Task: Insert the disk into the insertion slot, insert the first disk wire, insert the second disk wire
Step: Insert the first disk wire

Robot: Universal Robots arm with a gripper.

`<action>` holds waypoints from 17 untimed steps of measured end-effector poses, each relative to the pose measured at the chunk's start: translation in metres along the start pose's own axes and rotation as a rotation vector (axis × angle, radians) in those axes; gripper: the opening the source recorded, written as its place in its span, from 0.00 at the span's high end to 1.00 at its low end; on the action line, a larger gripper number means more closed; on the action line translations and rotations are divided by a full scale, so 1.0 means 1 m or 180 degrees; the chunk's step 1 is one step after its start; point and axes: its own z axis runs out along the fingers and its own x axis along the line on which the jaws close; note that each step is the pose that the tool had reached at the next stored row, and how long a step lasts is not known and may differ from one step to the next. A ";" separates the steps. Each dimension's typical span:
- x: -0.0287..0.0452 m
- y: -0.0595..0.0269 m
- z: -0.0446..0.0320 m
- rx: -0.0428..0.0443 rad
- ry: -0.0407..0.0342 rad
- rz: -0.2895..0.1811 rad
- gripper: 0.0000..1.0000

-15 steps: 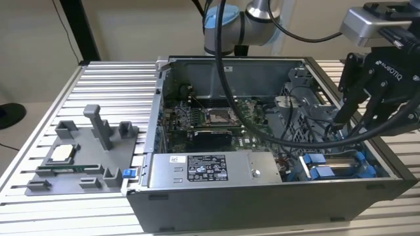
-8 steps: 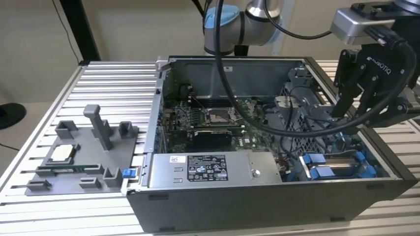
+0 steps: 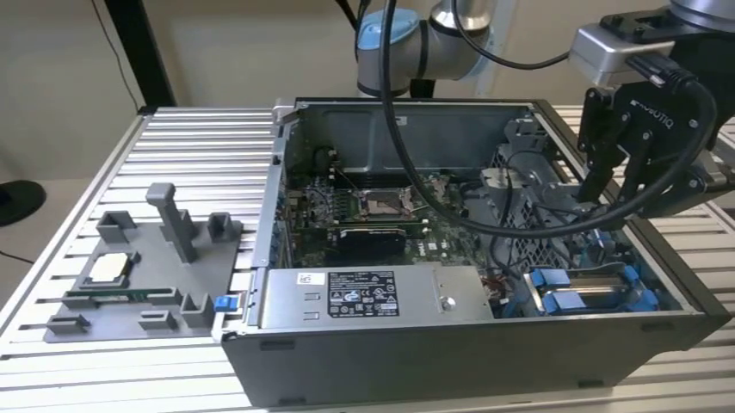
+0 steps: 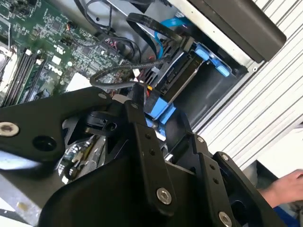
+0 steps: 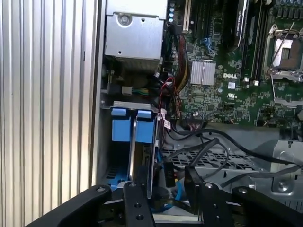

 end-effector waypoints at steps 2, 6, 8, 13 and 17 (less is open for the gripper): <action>-0.0002 0.0000 0.0000 0.0013 0.0001 -0.0007 0.00; -0.0006 0.0000 0.0000 0.0013 0.0001 -0.0006 0.00; -0.0011 -0.0001 0.0001 0.0014 0.0002 -0.0007 0.00; -0.0012 0.0000 0.0003 0.0014 0.0006 -0.0007 0.00; -0.0013 0.0000 0.0008 0.0014 0.0005 -0.0007 0.00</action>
